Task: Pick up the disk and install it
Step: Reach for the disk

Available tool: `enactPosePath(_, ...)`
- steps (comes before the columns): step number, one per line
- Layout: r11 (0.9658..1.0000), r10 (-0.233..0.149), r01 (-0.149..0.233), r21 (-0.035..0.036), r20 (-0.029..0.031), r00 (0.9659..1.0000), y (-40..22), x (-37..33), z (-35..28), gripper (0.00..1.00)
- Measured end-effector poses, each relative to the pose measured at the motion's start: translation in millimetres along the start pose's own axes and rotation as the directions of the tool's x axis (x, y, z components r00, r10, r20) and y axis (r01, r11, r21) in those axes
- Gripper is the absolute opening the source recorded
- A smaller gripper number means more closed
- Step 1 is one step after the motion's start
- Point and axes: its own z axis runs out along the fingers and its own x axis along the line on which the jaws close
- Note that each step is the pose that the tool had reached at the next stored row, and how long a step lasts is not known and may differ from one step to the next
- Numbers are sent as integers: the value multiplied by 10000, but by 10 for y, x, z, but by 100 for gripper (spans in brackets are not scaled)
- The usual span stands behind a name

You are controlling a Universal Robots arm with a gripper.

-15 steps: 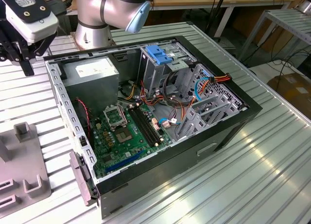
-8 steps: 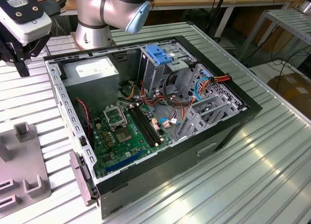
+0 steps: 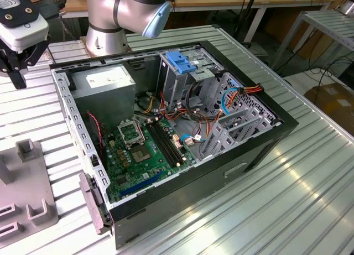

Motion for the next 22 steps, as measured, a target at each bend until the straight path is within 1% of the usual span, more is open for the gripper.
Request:
enactPosePath(8, 10000, 0, 0, -1, 1, 10000, -7, 94, -2, 10)
enactPosePath(13, 10000, -1, 1, 0, 0, 10000, -11, 139, -4, 10)
enactPosePath(15, 10000, -1, 1, 0, 0, 10000, -13, 171, -5, 10)
enactPosePath(22, 10000, -1, 1, 0, 0, 10000, -18, 234, -6, 10)
